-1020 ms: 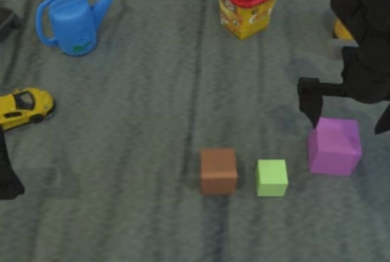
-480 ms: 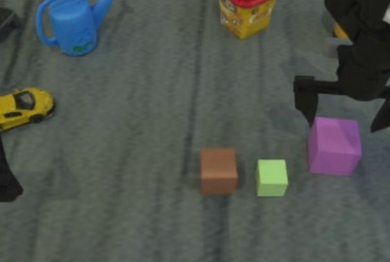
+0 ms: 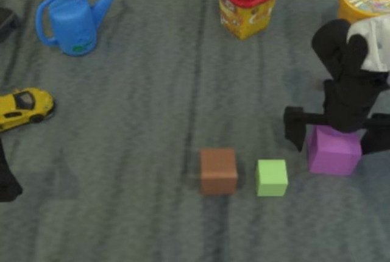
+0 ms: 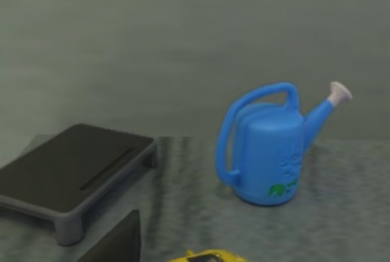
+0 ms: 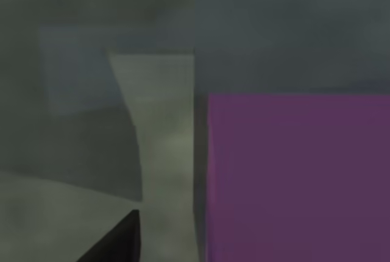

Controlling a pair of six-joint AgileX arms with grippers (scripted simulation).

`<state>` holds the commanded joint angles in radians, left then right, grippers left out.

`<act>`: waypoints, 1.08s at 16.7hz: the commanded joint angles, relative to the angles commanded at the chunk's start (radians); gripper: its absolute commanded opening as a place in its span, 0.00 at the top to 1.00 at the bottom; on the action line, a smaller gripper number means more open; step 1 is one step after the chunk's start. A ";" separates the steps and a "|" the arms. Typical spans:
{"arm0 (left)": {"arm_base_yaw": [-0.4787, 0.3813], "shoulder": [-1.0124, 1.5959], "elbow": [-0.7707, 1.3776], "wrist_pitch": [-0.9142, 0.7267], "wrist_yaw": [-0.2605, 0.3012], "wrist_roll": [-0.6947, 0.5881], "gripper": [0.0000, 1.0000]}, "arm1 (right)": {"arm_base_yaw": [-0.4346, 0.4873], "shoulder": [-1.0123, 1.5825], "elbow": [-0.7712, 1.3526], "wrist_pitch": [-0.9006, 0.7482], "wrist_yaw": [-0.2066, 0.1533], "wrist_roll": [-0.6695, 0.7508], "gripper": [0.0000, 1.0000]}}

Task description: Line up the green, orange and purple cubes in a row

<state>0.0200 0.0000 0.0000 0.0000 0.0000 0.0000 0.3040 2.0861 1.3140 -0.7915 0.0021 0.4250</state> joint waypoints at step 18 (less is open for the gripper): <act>0.000 0.000 0.000 0.000 0.000 0.000 0.00 | 0.001 0.018 -0.021 0.032 0.000 0.001 0.90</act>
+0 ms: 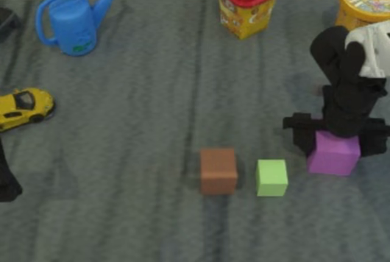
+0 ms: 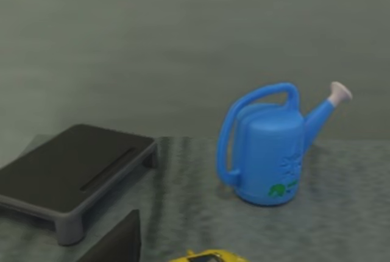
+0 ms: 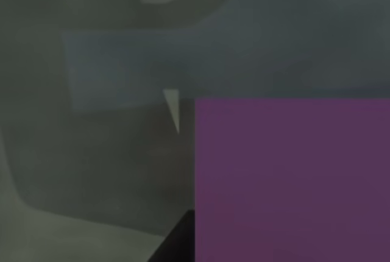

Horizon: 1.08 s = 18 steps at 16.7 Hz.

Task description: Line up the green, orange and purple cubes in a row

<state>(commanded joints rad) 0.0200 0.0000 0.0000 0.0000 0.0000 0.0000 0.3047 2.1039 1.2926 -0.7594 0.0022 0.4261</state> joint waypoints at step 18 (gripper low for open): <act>0.000 0.000 0.000 0.000 0.000 0.000 0.00 | 0.006 -0.105 0.124 -0.231 0.002 -0.001 1.00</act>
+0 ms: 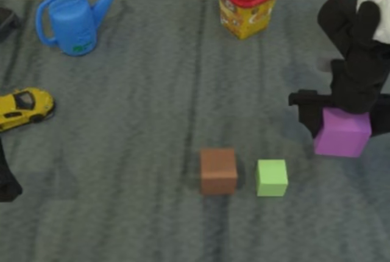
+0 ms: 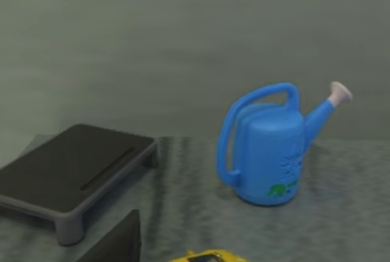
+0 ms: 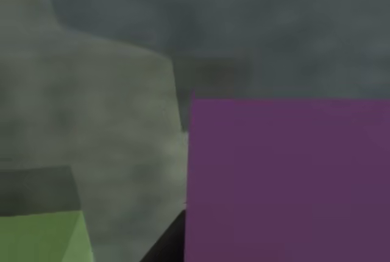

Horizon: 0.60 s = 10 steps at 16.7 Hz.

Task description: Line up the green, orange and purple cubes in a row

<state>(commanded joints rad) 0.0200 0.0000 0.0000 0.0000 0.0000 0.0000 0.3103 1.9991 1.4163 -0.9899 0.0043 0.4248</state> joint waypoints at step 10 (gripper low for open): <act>0.000 0.000 0.000 0.000 0.000 0.000 0.00 | 0.063 0.068 0.122 -0.079 0.001 0.055 1.00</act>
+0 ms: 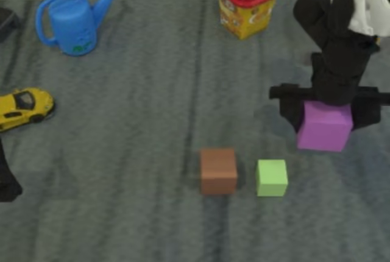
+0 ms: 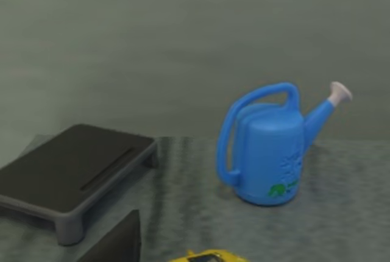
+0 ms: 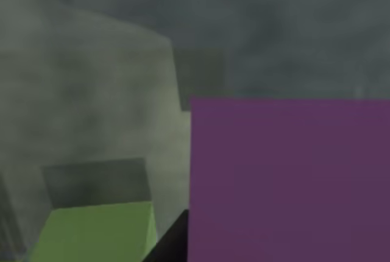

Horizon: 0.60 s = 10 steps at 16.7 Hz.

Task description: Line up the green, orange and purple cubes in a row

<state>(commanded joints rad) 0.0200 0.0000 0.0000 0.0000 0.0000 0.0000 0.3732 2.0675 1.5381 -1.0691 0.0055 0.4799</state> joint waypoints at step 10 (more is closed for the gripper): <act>0.000 0.000 0.000 0.000 0.000 0.000 0.00 | 0.379 0.435 0.813 -0.361 0.001 0.316 1.00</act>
<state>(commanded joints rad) 0.0200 0.0000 0.0000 0.0000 0.0000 0.0000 0.7521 2.5026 2.3509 -1.4299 0.0066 0.7956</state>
